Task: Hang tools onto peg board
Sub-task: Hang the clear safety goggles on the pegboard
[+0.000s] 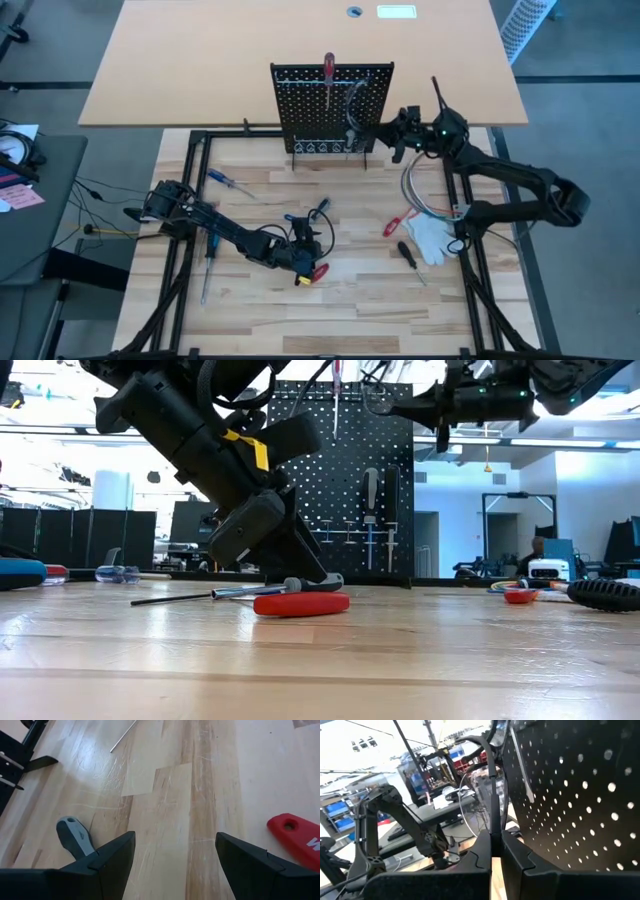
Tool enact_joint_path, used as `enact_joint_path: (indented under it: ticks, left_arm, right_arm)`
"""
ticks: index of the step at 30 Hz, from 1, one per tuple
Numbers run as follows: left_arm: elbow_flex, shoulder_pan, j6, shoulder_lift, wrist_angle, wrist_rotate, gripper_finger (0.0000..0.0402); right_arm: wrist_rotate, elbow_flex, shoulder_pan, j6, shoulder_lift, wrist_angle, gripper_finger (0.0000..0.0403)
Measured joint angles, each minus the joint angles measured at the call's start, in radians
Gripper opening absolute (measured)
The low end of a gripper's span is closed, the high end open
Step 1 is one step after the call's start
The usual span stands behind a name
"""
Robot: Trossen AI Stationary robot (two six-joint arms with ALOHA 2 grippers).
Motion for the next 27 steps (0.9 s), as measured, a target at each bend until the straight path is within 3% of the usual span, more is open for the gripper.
enact_joint_path:
  ticks: [15,27]
  left_arm:
    - [0.0,0.0,0.0,0.0,0.006,0.0,0.0271]
    - [0.0,0.0,0.0,0.0,0.004,0.0,0.0271]
  right_arm:
    - [-0.028,0.0,-0.068,0.018,0.022,-0.079,0.0017]
    - [-0.027,0.0,-0.12,0.034,0.022,-0.129,0.0061]
